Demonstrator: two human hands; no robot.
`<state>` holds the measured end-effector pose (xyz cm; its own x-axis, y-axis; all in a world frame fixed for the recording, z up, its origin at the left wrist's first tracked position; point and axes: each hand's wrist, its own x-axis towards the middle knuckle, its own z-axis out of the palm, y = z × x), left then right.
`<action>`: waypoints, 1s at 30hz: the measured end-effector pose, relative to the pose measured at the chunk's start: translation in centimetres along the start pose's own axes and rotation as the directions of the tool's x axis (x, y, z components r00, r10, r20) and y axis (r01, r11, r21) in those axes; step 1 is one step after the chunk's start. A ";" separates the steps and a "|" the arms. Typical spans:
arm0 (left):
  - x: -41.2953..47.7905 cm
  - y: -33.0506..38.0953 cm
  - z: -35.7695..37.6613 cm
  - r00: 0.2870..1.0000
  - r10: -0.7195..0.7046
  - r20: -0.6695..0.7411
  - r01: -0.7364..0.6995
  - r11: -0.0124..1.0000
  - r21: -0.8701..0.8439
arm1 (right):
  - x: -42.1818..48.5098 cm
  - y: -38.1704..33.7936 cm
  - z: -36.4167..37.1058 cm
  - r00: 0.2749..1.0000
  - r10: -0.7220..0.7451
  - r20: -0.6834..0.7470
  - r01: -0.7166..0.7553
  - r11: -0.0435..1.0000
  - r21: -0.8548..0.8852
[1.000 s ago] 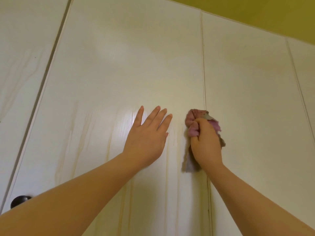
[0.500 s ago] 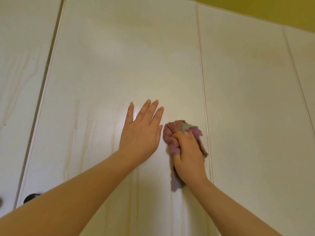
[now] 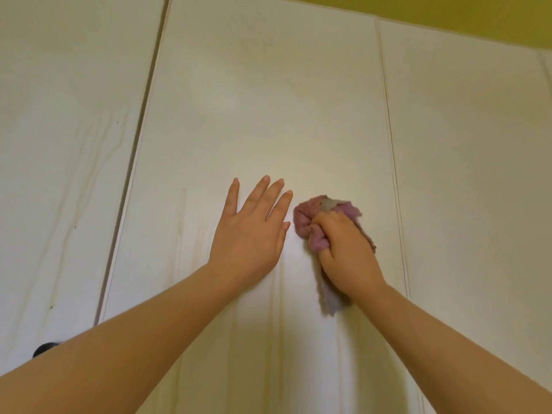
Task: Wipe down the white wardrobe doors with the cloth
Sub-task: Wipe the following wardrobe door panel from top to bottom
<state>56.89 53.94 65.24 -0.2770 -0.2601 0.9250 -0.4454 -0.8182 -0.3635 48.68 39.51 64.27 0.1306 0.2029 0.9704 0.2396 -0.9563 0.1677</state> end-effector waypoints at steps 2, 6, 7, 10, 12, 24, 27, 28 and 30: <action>0.0 -0.7 -0.2 1.000 -0.009 0.014 0.009 1.000 0.016 | 3.4 0.3 -0.8 0.983 0.171 -0.067 -0.169 0.985 0.034; -0.3 -1.9 -0.9 1.000 -0.022 0.010 0.022 1.000 0.008 | 1.7 -1.8 1.6 0.987 0.132 -0.087 -0.130 0.991 0.027; -0.5 -2.2 -1.1 1.000 -0.015 -0.003 0.015 1.000 -0.003 | 0.0 -2.2 2.2 1.000 0.004 -0.026 -0.004 1.000 0.010; -0.7 -3.4 -1.8 0.998 0.027 -0.050 -0.027 1.000 -0.002 | -0.8 -1.3 1.3 0.970 -0.207 0.126 0.211 0.977 -0.020; -0.7 -4.3 -2.0 0.998 0.019 -0.054 -0.018 1.000 0.011 | 2.4 -0.7 0.7 0.997 -0.070 0.026 0.071 0.997 -0.041; -3.9 -8.8 -1.4 0.996 -0.069 0.058 0.066 0.997 0.042 | 5.9 -4.7 3.5 0.977 0.189 -0.096 -0.176 0.976 0.128; -4.4 -10.1 -1.5 0.997 -0.076 0.007 0.076 0.997 0.001 | 4.6 -6.6 5.9 1.000 0.006 -0.014 -0.007 0.997 -0.076; -4.5 -10.5 -1.6 0.998 -0.058 -0.023 0.057 0.998 -0.029 | 3.7 -6.8 6.1 0.988 -0.142 0.059 0.148 0.982 -0.120; -5.0 -11.7 -2.0 0.996 -0.017 -0.090 0.010 0.997 -0.077 | 4.2 -6.4 5.2 0.953 -0.275 0.131 0.290 0.951 -0.108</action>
<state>61.76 65.89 64.65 -0.3453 -0.1989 0.9172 -0.5124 -0.7788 -0.3618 52.74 47.55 66.33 0.1841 0.4839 0.8556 0.1614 -0.8735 0.4593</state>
